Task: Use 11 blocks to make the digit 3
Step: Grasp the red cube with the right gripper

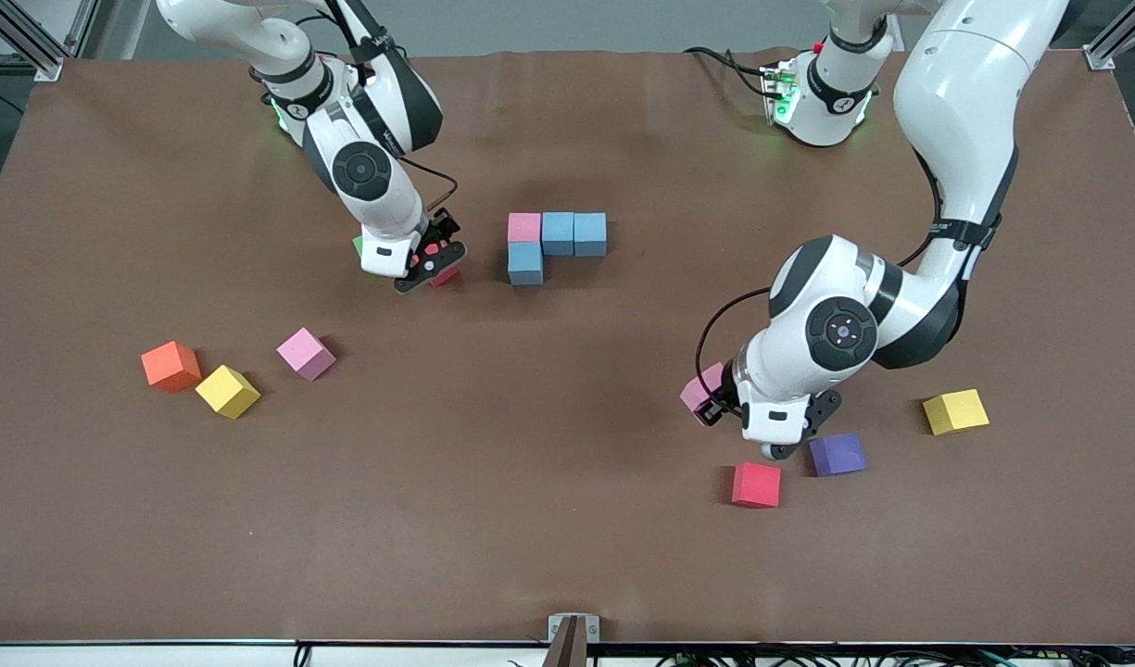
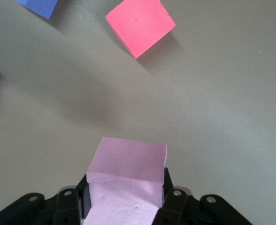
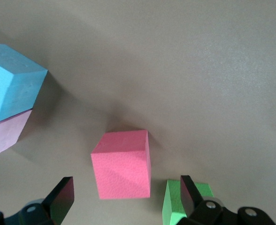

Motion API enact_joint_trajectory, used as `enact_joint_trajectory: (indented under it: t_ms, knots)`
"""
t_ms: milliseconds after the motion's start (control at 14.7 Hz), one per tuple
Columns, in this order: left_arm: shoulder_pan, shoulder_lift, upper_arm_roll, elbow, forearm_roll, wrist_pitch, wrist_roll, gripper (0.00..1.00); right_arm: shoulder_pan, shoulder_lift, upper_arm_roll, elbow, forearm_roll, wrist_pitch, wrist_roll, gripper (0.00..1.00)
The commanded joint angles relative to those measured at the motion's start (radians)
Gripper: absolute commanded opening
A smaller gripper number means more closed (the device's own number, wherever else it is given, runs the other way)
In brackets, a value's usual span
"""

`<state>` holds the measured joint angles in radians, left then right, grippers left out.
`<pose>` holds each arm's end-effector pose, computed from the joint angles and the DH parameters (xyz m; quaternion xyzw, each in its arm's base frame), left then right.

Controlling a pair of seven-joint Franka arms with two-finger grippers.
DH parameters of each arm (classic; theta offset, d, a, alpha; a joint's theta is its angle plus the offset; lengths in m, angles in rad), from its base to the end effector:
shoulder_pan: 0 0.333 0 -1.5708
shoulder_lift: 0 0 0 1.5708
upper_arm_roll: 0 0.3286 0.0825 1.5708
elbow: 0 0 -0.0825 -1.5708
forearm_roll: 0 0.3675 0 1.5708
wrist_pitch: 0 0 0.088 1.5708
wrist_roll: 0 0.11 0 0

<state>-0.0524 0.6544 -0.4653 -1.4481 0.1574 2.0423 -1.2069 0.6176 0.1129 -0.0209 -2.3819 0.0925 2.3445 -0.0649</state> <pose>0.6468 -0.2826 0.3483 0.9367 0.3435 -0.0487 0.0477 0.3936 0.2692 0.2848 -0.9534 -0.2907 0.0800 0.0087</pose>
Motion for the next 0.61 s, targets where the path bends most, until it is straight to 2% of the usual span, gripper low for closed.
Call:
enact_joint_trajectory:
  t_ms: [0,203,407,543]
  knots:
    - [0.009,-0.036,-0.003,-0.012,-0.012,-0.03,0.026,0.2,-0.004,-0.032,0.01,-0.059,-0.011,0.058,-0.006,1.0]
    - [0.016,-0.041,-0.003,-0.012,-0.012,-0.043,0.032,0.2,0.004,-0.021,0.012,-0.068,-0.011,0.074,-0.001,1.0]
    - [0.017,-0.039,-0.003,-0.012,-0.013,-0.054,0.039,0.2,0.005,0.002,0.042,-0.118,-0.011,0.176,0.002,1.0]
    - [0.02,-0.039,-0.003,-0.012,-0.013,-0.054,0.04,0.2,0.005,0.01,0.042,-0.122,-0.011,0.182,0.002,1.0]
